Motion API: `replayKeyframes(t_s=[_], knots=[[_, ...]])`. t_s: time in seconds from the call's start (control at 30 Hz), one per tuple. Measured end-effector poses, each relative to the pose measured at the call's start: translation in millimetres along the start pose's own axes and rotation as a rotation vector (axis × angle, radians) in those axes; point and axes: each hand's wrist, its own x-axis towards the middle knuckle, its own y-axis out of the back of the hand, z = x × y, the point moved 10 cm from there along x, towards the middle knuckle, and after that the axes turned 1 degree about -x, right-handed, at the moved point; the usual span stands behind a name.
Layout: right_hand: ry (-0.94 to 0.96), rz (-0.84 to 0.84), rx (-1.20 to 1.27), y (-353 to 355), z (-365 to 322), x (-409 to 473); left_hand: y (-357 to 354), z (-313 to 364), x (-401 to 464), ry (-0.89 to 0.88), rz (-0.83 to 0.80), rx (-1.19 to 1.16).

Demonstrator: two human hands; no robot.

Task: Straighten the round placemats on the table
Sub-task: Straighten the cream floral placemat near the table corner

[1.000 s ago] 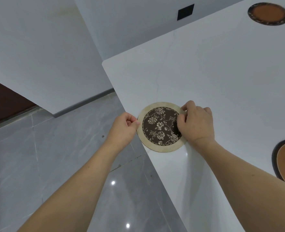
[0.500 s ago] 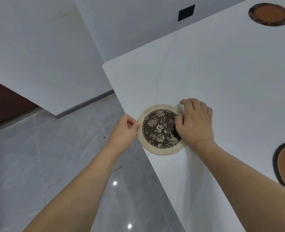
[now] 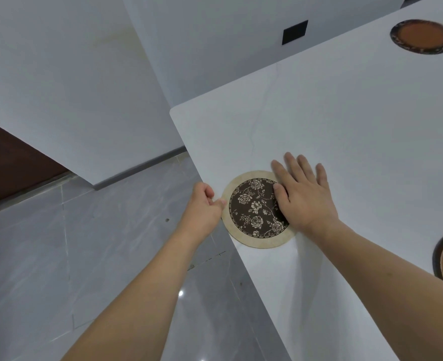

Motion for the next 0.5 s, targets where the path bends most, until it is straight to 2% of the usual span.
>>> replayKeyframes(t_s=[0.17, 0.27, 0.37, 0.43, 0.5], knots=[[-0.008, -0.037, -0.045, 2.5, -3.8, 1.3, 1.4, 6.6, -6.6, 0.006, 0.008, 0.068], [0.030, -0.099, -0.283, 21.3, -20.3, -2.0, 18.4, 13.1, -37.1, 0.006, 0.033, 0.194], [-0.010, -0.120, -0.349, 57.1, -40.4, -4.4, 58.5, 27.0, -67.9, -0.051, 0.104, 0.517], [0.057, -0.116, -0.248, 89.1, -81.4, -13.7, 102.8, 46.4, -97.2, -0.117, 0.165, 0.762], [0.170, -0.154, -0.148, 119.5, -133.7, -27.0, 146.3, 68.9, -126.4, -0.173, 0.220, 0.872]])
